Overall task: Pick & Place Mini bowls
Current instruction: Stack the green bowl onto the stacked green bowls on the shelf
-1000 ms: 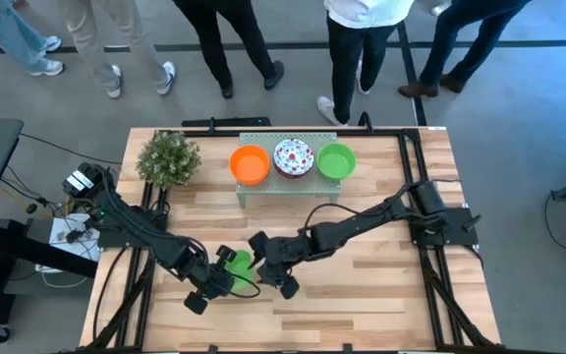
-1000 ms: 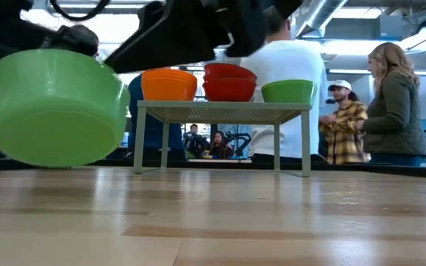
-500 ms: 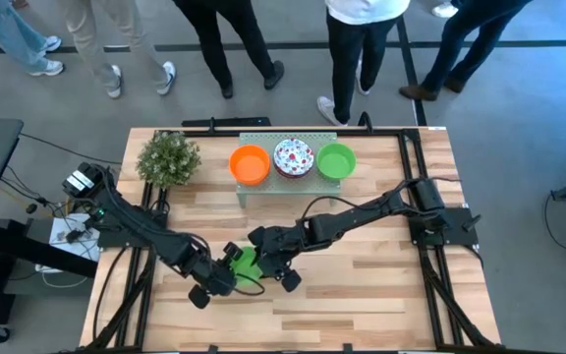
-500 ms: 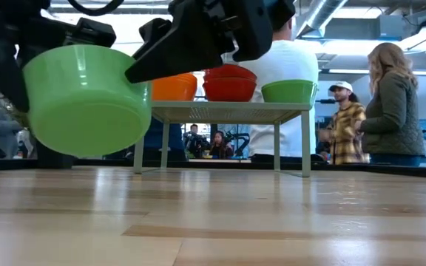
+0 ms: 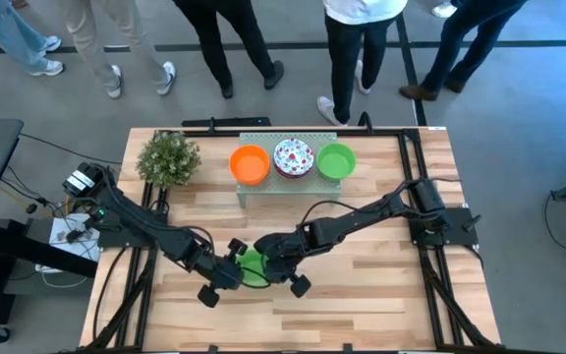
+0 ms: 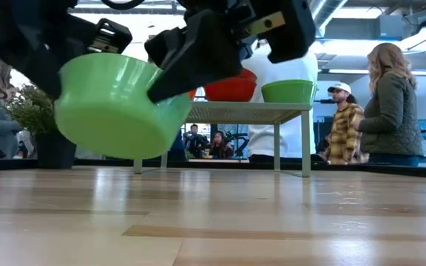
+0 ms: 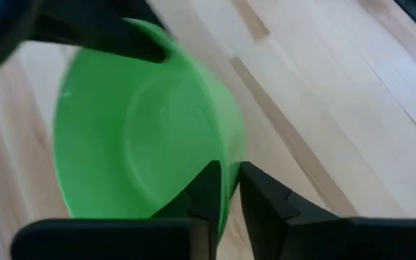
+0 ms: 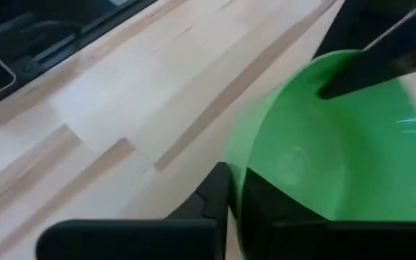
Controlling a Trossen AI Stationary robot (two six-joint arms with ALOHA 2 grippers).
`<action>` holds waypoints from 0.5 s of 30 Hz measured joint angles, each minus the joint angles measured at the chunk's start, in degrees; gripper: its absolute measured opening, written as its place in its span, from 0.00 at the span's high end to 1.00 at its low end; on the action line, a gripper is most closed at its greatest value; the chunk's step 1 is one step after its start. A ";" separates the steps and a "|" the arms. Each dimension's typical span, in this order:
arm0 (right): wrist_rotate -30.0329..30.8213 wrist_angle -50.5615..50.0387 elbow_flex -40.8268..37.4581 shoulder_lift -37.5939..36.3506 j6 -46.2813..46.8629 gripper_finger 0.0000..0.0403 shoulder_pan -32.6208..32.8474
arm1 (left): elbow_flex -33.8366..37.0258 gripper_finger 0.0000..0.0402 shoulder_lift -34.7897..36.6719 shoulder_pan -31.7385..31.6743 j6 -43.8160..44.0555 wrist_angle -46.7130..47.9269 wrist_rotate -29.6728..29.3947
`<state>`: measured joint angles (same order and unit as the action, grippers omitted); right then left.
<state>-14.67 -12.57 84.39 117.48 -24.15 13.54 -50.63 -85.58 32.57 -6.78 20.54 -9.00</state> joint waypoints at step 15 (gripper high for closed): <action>16.19 -4.83 0.09 -0.09 27.88 0.99 5.54 | -0.09 0.57 0.08 -0.21 5.72 -6.50 -11.12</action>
<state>1.52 -17.40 84.49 117.38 3.73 19.08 -50.72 -85.49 32.36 -1.05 14.04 -20.12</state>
